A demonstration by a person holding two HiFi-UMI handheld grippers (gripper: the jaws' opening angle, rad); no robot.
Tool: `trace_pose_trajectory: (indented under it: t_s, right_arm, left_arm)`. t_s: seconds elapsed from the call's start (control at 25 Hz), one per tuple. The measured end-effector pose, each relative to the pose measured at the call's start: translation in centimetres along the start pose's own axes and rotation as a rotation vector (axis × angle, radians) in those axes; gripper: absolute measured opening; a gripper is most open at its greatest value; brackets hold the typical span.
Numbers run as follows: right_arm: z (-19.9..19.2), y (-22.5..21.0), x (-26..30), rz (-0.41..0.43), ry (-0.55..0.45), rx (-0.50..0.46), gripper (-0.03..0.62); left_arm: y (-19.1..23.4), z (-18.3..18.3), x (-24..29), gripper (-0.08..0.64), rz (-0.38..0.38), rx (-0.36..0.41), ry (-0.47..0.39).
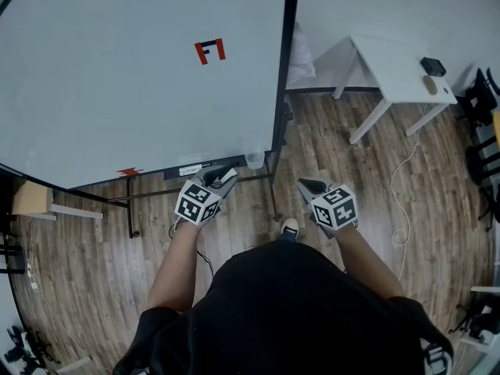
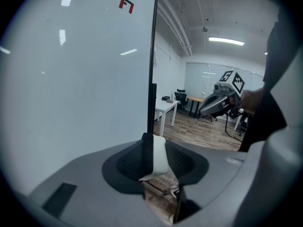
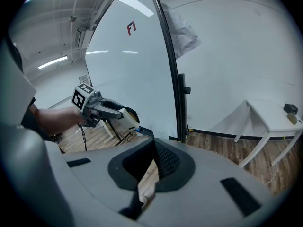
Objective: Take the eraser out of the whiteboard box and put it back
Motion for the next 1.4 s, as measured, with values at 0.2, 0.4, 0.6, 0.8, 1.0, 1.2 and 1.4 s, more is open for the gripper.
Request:
trace_pose_trajectory:
  t_s: [0.2, 0.4, 0.6, 0.8, 1.0, 1.2, 1.4]
  right_arm:
    - [0.0, -0.7, 0.2, 0.004, 0.0, 0.005, -0.006]
    - [0.0, -1.3, 0.3, 0.006, 0.008, 0.006, -0.006]
    - [0.1, -2.2, 0.5, 0.004, 0.01, 0.013, -0.006]
    - [0.1, -3.1, 0.9, 0.007, 0.019, 0.018, -0.006]
    - [0.1, -4.0, 1.4, 0.011, 0.031, 0.021, -0.006]
    - [0.2, -4.8, 1.6, 0.013, 0.039, 0.025, -0.006]
    - [0.2, -5.7, 1.9, 0.009, 0.047, 0.033, -0.006]
  left_arm:
    - [-0.1, 0.6, 0.8, 0.153, -0.001, 0.0, -0.002]
    - [0.0, 1.6, 1.7, 0.153, -0.005, 0.004, -0.011]
    - [0.3, 2.4, 2.6, 0.153, -0.008, 0.008, -0.017]
    - [0.6, 3.2, 3.8, 0.153, -0.017, 0.011, -0.022]
    - [1.1, 4.0, 5.3, 0.153, -0.028, 0.01, -0.021]
    - [1.2, 4.5, 6.6, 0.153, -0.041, 0.01, -0.02]
    - [1.5, 4.5, 7.9, 0.153, -0.053, 0.004, -0.011]
Point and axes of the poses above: the fingertips, and each gripper's own axes: x forward along the fingers, y to its left, z out of its top, the point moved 6 cm from there along -x, backward along the fingers, and after that the axes turned 3 degrees about y, right-handed, at the moved point
